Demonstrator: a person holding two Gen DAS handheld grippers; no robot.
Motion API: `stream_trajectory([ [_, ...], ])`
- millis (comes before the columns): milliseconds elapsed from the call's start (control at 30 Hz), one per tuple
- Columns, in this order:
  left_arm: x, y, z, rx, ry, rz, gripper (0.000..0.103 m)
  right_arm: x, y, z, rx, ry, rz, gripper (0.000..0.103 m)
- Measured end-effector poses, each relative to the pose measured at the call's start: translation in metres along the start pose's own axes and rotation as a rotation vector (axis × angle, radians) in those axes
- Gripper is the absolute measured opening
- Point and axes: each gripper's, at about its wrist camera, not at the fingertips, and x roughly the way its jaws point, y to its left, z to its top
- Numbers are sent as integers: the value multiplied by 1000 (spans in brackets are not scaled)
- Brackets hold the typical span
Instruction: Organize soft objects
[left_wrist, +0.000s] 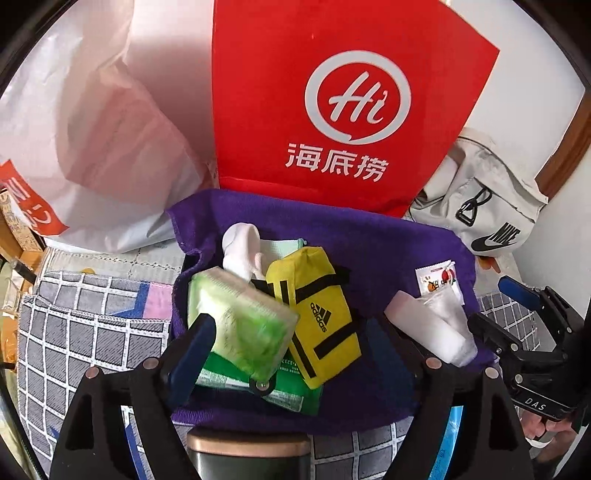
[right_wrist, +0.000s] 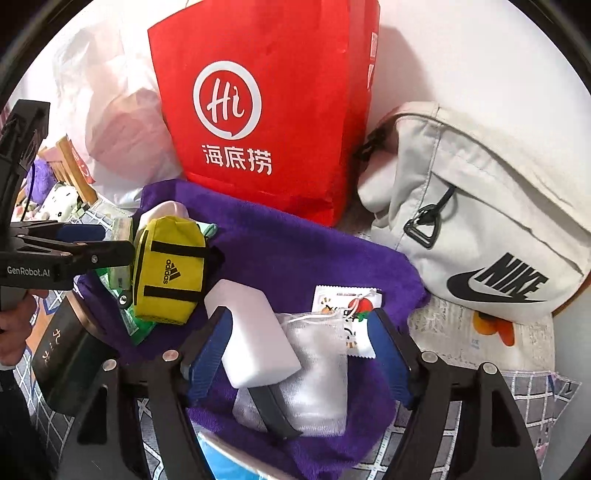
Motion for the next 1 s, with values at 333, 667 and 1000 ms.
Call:
stream_trajectory([
  [333,-22,-6,-12,-4,-5,2,84,-27,0,-13,80,-4,-7,80],
  [667,-63,-21,-34,11,-42,31,84,-65,9,-30,134,-30,10,83],
  [1000,-117,-34,-68,31,-82,44,88,-122,32,-57,142,-95,-2,96],
])
